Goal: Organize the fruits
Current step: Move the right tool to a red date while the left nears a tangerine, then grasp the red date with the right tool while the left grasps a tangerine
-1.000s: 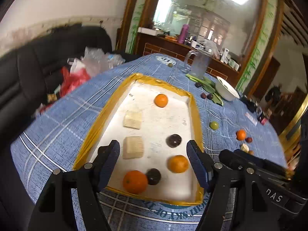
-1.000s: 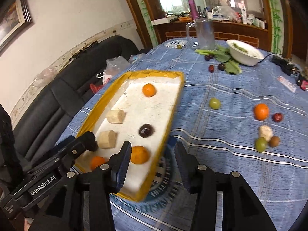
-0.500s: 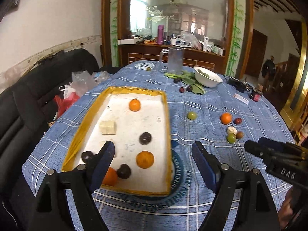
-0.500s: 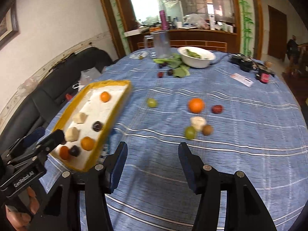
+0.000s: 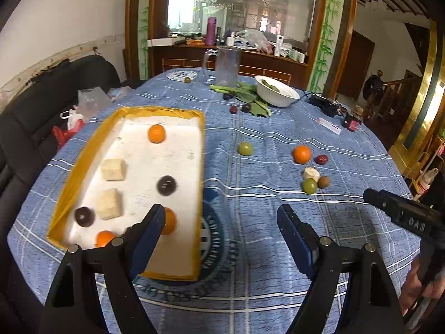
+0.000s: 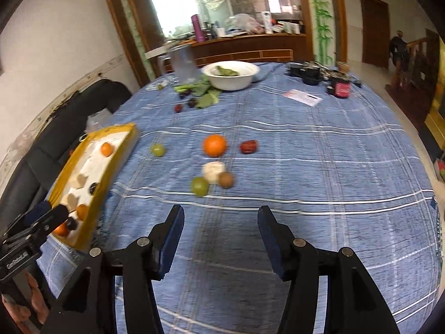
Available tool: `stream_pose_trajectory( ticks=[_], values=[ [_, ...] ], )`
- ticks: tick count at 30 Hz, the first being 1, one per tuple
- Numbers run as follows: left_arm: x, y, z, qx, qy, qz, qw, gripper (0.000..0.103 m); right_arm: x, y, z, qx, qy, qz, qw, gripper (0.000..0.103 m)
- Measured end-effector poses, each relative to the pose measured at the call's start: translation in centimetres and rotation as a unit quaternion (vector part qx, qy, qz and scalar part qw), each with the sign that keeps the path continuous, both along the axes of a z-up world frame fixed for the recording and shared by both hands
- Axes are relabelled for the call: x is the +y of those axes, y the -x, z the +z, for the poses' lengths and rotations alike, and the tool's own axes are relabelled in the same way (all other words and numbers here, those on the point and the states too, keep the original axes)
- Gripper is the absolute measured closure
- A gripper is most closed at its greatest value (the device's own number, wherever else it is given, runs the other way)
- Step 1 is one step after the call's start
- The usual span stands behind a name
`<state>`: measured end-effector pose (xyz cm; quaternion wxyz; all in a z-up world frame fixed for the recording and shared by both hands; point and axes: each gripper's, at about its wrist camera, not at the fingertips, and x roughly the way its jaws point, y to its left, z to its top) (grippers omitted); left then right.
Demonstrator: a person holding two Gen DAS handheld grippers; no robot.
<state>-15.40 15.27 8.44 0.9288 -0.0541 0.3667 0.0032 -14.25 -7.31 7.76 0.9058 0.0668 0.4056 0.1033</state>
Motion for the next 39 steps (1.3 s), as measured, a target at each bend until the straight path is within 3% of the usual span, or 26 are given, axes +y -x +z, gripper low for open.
stream_pose_trajectory(
  ticks=[6, 12, 17, 21, 22, 23, 31, 39],
  values=[
    [-2.7, -2.0, -0.1, 0.011, 0.011, -0.043, 0.999, 0.022, -2.1, -3.6, -0.4, 0.021, -0.004, -0.025, 0.999, 0.044],
    [-3.6, -5.3, 0.2, 0.029, 0.052, -0.056, 0.9967, 0.022, -2.3, -10.3, -2.0, 0.055, -0.058, -0.04, 0.996, 0.044],
    [-3.5, -7.4, 0.5, 0.027, 0.045, -0.043, 0.9977, 0.022, -0.3, -14.0, -4.3, 0.068, -0.02, -0.039, 0.997, 0.045],
    [-3.4, -9.6, -0.1, 0.032, 0.042, -0.037, 0.9979, 0.022, 0.2, -14.6, -5.6, 0.061, -0.017, -0.03, 0.998, 0.052],
    [-3.3, -10.3, -0.3, 0.035, 0.044, -0.036, 0.9978, 0.022, 0.3, -14.8, -5.7, 0.062, -0.014, -0.023, 0.998, 0.07],
    [-3.4, -11.0, -0.5, 0.039, 0.048, -0.036, 0.9974, 0.022, 0.5, -14.8, -5.7, 0.066, -0.021, -0.01, 0.998, 0.072],
    [-6.9, -16.3, -2.8, 0.065, 0.089, -0.06, 0.9921, 0.022, -2.8, -14.2, -4.8, 0.056, -0.045, -0.044, 0.996, 0.073],
    [-11.4, -19.8, -5.8, 0.087, 0.066, -0.1, 0.9889, 0.022, -5.4, -14.4, -4.8, 0.069, -0.069, -0.072, 0.993, 0.073]
  ],
)
